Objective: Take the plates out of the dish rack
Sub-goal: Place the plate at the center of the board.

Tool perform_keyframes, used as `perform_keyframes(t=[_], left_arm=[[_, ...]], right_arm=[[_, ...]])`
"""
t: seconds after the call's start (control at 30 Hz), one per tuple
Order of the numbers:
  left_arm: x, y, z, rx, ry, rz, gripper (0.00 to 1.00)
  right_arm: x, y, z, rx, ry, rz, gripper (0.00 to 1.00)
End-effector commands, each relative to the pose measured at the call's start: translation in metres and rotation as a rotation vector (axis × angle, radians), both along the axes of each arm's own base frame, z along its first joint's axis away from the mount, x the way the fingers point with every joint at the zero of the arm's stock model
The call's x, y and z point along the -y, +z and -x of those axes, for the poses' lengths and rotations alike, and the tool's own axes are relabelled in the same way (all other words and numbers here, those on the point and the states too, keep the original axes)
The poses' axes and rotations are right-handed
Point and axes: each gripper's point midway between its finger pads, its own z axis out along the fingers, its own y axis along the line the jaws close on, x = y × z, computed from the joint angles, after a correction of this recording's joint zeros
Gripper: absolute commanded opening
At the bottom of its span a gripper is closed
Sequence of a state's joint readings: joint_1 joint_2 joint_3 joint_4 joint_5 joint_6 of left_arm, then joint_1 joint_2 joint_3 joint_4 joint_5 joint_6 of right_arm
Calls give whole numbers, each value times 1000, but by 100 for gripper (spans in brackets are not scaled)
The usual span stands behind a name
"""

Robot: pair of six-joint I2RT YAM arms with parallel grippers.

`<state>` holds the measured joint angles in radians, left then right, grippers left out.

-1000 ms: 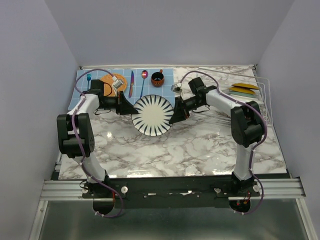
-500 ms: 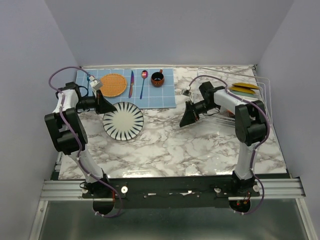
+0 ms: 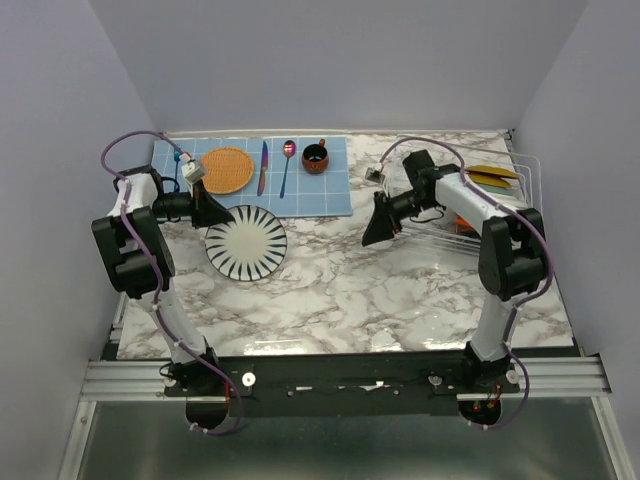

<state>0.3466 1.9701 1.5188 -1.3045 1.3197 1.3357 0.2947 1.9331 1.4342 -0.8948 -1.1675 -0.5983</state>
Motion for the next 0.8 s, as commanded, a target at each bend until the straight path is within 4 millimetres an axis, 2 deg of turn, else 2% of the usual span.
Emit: perform_keyframes(t=[0.0, 0.2, 0.3, 0.57, 0.6, 0.63, 0.67, 0.7, 0.73, 0.77], left_arm=[[10, 26, 14, -119, 27, 142, 0], [7, 8, 15, -139, 22, 132, 0], [5, -4, 15, -151, 16, 119, 0], [-3, -37, 4, -172, 44, 72, 0], [-4, -40, 4, -287, 94, 85, 0], [-13, -34, -21, -126, 131, 9, 0], [-11, -55, -11, -217, 197, -13, 0], [-11, -53, -17, -194, 245, -27, 0], [-11, -38, -30, -119, 288, -49, 0], [-9, -40, -29, -120, 292, -72, 0]], right_arm=[[0, 50, -22, 211, -35, 60, 43], [-2, 96, -36, 372, -62, 94, 43], [-2, 107, -37, 410, -69, 104, 43], [1, 105, -42, 458, -79, 154, 43], [1, 104, -42, 457, -80, 157, 43], [0, 101, -42, 455, -78, 159, 43], [0, 98, -42, 453, -77, 161, 43], [0, 97, -42, 450, -77, 164, 43], [-1, 96, -43, 448, -79, 164, 43], [-1, 94, -43, 443, -77, 164, 43]])
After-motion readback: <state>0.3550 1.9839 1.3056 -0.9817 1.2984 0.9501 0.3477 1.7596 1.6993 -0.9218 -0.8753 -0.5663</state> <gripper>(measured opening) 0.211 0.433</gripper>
